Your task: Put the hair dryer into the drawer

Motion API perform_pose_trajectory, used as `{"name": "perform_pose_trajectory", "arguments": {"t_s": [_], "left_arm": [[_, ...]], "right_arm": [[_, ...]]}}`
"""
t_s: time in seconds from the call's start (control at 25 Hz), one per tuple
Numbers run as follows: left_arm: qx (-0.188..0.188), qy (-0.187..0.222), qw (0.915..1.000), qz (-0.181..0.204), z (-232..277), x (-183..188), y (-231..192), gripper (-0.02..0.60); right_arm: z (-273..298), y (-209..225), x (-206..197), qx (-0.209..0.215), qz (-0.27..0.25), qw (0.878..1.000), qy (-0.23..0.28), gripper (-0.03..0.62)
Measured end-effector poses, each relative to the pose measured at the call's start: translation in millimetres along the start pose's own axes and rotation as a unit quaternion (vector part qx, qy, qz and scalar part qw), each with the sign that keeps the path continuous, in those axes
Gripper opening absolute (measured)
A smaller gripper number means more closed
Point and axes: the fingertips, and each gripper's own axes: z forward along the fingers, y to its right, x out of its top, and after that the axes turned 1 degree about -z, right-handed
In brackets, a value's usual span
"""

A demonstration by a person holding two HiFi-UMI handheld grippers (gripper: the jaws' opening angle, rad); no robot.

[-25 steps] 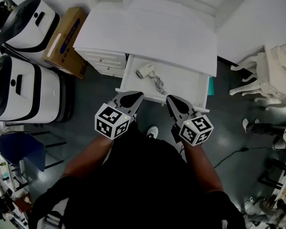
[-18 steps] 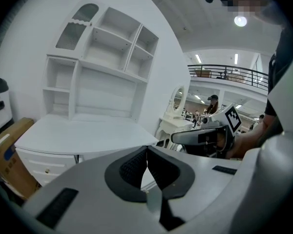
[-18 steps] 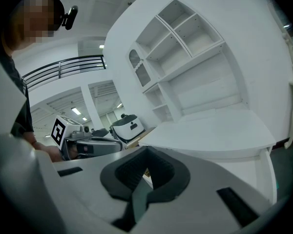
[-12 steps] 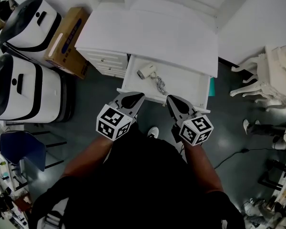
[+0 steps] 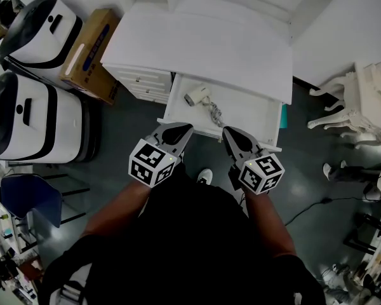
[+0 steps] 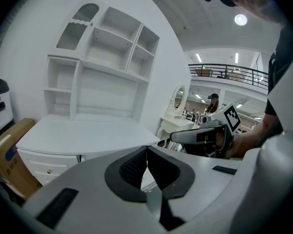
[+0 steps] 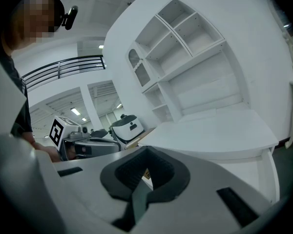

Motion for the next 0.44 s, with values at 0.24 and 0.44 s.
{"name": "perform_pose_trajectory", "arguments": {"t_s": [0.24, 0.44], "left_arm": [[-0.004, 0.0, 1.0, 0.001, 2.1, 0.4, 0.2, 0.009], [-0.003, -0.002, 1.0, -0.002, 3.0, 0.5, -2.3, 0.009]], "right_arm": [[2.1, 2.5, -0.2, -0.004, 0.003, 1.0, 0.002, 0.025], [3.3, 2.0, -1.3, -0.002, 0.004, 1.0, -0.001, 0.025]]}}
